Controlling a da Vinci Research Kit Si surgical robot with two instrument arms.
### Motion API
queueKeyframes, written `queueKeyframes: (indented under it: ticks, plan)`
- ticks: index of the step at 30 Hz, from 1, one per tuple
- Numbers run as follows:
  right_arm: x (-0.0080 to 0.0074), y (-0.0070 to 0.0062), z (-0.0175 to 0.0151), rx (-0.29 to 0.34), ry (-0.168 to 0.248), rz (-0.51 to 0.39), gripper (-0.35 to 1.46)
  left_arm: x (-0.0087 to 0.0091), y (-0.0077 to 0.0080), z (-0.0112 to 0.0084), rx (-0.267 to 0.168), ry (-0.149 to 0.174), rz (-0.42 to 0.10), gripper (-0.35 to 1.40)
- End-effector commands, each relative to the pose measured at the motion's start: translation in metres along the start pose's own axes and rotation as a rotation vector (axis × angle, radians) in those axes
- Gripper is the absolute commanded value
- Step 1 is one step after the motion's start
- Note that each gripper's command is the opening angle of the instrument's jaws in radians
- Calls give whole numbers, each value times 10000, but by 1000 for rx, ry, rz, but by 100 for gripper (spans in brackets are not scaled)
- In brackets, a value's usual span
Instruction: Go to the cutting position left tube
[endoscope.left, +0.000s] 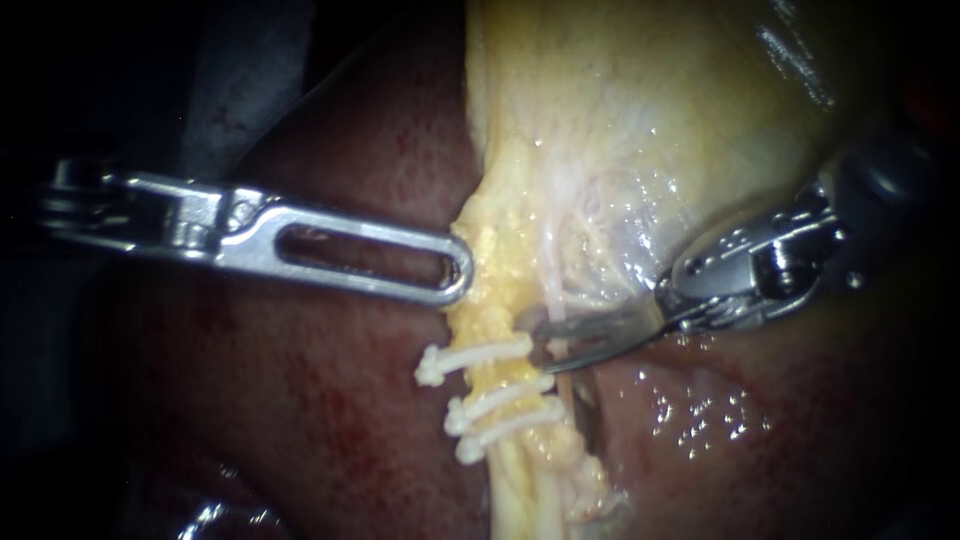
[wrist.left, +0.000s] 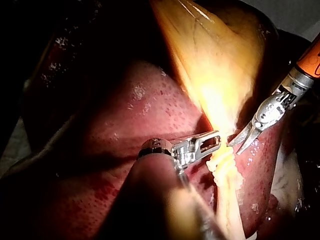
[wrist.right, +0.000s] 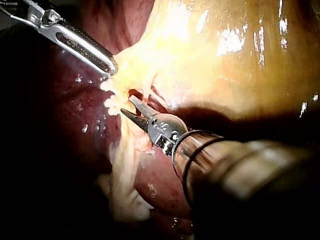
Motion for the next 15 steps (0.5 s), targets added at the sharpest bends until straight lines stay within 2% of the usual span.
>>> queueKeyframes:
  ticks: [1,15]
  plan:
    - [0,0,2,1,-1,-1,15,0,-1,0,0,-1,0,-35]
    - [-2,0,22,14,-9,5,13,0,-3,2,-1,-2,-1,-35]
